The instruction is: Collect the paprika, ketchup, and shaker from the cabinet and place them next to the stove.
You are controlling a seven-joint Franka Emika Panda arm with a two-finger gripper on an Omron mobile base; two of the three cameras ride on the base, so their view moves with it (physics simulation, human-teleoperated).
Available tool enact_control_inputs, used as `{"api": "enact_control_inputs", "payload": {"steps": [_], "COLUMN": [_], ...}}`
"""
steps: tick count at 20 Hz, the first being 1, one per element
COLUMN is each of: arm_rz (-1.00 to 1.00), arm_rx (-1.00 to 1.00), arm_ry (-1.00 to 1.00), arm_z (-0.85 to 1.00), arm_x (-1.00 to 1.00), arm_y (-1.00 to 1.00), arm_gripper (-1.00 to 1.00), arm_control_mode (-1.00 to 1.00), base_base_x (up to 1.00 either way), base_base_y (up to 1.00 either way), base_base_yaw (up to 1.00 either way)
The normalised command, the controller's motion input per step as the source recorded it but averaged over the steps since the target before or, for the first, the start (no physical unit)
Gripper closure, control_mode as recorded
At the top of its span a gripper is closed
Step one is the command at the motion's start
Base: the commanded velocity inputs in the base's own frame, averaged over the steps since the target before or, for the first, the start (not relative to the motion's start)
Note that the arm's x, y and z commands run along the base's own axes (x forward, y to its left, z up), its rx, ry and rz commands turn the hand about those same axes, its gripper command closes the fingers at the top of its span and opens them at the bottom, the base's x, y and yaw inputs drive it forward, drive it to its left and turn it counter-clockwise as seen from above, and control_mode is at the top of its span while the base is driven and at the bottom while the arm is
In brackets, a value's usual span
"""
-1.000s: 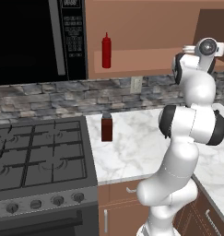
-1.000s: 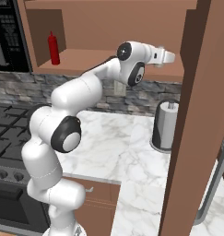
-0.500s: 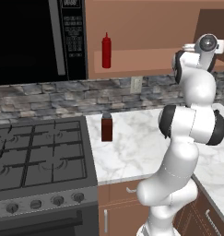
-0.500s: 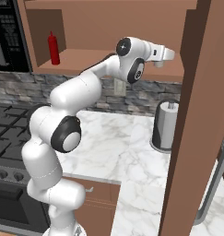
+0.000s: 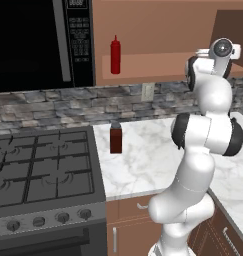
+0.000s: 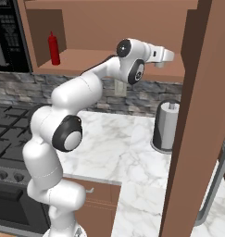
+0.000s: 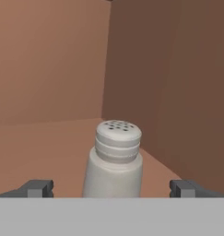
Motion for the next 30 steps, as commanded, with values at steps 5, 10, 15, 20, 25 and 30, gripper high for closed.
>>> {"api": "enact_control_inputs", "payload": {"steps": [5, 10, 15, 20, 25, 30], "arm_rz": [0.01, 0.02, 0.01, 0.01, 0.01, 0.01], "arm_rx": [0.0, 0.0, 0.0, 0.0, 0.0, 0.0], "arm_ry": [0.0, 0.0, 0.0, 0.0, 0.0, 0.0], "arm_z": [0.0, 0.0, 0.0, 0.0, 0.0, 0.0], "arm_x": [0.06, 0.09, 0.07, 0.08, 0.09, 0.11], "arm_y": [0.0, -0.01, -0.04, -0.01, -0.01, 0.0], "arm_gripper": [-1.0, -1.0, -1.0, -1.0, 1.0, 1.0], "arm_control_mode": [-1.0, -1.0, -1.0, -1.0, -1.0, -1.0], "base_base_x": [0.0, 0.0, 0.0, 0.0, 0.0, 0.0], "base_base_y": [0.0, 0.0, 0.0, 0.0, 0.0, 0.0], "base_base_yaw": [0.0, 0.0, 0.0, 0.0, 0.0, 0.0]}}
